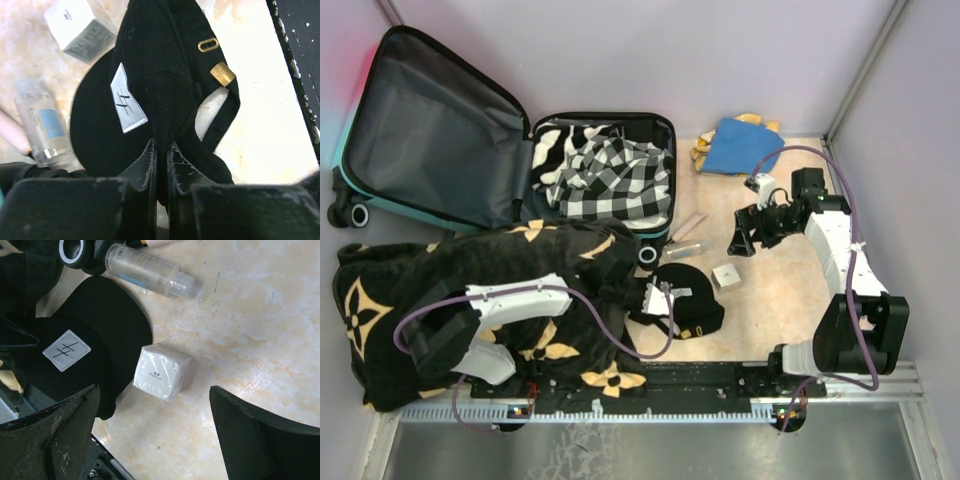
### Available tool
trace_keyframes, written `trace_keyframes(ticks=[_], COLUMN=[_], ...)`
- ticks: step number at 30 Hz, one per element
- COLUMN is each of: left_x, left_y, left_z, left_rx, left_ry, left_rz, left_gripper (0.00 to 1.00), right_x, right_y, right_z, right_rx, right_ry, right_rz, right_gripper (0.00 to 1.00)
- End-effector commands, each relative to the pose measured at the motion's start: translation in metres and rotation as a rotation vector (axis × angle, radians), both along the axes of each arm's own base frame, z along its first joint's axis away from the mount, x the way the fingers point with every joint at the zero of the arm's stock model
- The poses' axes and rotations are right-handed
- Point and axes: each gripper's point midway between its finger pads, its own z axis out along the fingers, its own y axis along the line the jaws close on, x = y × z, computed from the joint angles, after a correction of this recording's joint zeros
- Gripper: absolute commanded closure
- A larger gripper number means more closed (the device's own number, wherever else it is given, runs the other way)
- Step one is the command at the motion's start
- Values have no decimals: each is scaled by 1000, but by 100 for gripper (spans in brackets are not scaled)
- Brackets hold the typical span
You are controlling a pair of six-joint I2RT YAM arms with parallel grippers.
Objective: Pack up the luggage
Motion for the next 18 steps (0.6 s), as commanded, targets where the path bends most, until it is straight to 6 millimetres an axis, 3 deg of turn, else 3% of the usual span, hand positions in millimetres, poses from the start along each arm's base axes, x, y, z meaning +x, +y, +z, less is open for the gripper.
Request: trace_keyframes(ticks=[1, 4, 8, 10, 12, 18], left_x=[2, 1, 23, 53, 82, 171], left_y=[-6, -1, 2, 7, 19, 69], left_z=[46, 69, 125, 171, 203, 267], left_rx=[-94, -131, -221, -283, -317, -365], left_ry=[-50, -50, 13, 27, 20, -187], left_rz=[-9, -9, 72, 148, 209, 408], left_gripper=[98, 100, 99, 99, 99, 99], right_x=[11, 11, 13, 15, 18, 33], right_y=[0, 1, 2, 2, 3, 3], right_z=[11, 12, 12, 14, 15, 23], right_rx=[7, 14, 25, 32, 36, 43], right_ry=[-45, -47, -44, -47, -54, -78], right_rz=[-20, -28, -45, -52, -54, -58], right_gripper=[9, 10, 9, 9, 9, 9])
